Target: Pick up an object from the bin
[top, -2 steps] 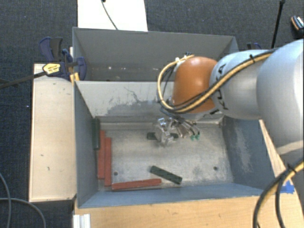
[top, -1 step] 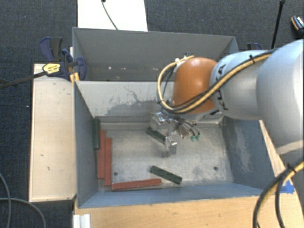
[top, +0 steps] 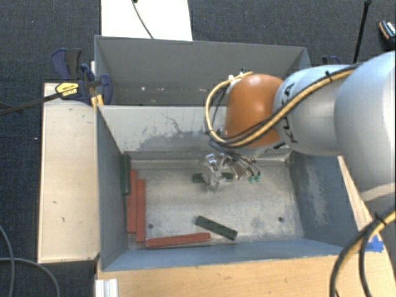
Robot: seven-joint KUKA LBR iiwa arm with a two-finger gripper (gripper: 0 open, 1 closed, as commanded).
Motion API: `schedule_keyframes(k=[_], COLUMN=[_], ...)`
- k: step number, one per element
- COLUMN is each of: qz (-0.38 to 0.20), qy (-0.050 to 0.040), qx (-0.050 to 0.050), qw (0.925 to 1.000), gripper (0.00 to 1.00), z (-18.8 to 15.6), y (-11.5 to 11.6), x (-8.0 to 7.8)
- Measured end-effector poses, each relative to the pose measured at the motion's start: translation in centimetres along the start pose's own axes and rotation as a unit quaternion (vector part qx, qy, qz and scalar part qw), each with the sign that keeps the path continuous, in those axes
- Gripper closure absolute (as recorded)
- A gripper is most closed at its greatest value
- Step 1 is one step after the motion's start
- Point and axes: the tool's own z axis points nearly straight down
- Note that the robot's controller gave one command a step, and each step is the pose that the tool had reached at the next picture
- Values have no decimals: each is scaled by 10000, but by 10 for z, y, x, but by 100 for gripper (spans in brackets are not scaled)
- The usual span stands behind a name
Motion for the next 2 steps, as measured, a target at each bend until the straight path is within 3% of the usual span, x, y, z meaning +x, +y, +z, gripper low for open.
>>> schedule_keyframes(k=[1, 2], qz=[788, 781], qy=[-25, 14], qx=[-3, -2], qw=[9969, 9969], gripper=[100, 0], z=[-98, -93], y=[11, 11], x=[-7, -5])
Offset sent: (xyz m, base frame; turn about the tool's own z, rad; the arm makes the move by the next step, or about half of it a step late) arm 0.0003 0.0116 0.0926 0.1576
